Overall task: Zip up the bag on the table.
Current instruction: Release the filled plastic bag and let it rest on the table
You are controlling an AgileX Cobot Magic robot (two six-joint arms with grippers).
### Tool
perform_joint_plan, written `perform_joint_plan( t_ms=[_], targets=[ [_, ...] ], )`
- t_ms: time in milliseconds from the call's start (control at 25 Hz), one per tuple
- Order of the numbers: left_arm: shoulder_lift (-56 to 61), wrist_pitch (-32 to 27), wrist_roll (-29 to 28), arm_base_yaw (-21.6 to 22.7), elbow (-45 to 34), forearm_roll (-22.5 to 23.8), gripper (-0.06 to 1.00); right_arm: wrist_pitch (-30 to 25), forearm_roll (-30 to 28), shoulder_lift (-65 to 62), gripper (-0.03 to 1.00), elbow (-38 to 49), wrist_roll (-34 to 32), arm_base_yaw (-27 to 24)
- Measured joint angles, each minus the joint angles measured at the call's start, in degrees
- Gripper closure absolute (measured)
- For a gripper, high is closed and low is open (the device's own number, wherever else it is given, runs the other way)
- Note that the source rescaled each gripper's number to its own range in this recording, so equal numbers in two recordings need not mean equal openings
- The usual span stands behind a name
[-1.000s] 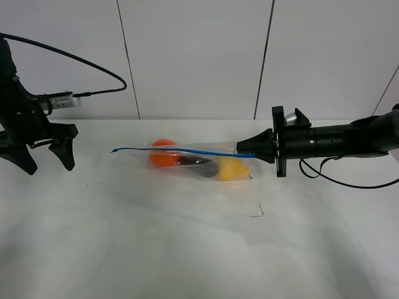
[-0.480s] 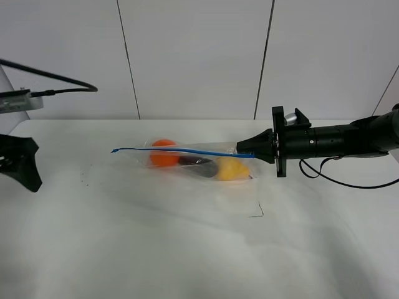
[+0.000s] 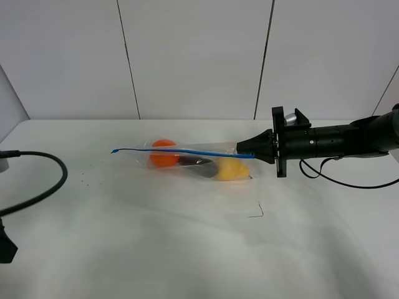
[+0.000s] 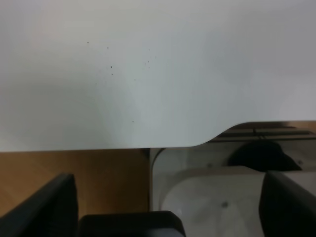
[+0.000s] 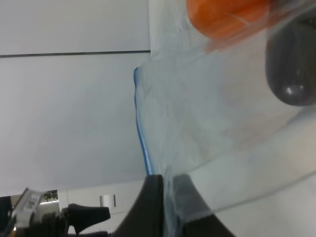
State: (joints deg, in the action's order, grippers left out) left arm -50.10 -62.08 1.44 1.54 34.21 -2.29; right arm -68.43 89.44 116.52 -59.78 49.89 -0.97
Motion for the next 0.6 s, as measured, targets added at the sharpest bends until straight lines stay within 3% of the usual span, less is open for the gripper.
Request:
perform_joint_plan(
  t_ms=[200, 600],
  targets=[
    [7.8, 2.5, 4.5, 0.0, -4.4, 0.0, -0.06, 0.0, -0.1, 0.0, 0.97, 0.0, 0.0, 0.0],
    [14.2, 1.7, 4.9, 0.0, -5.6, -0.2, -0.06, 0.0, -0.1, 0.0, 0.97, 0.0, 0.0, 0.0]
  ],
)
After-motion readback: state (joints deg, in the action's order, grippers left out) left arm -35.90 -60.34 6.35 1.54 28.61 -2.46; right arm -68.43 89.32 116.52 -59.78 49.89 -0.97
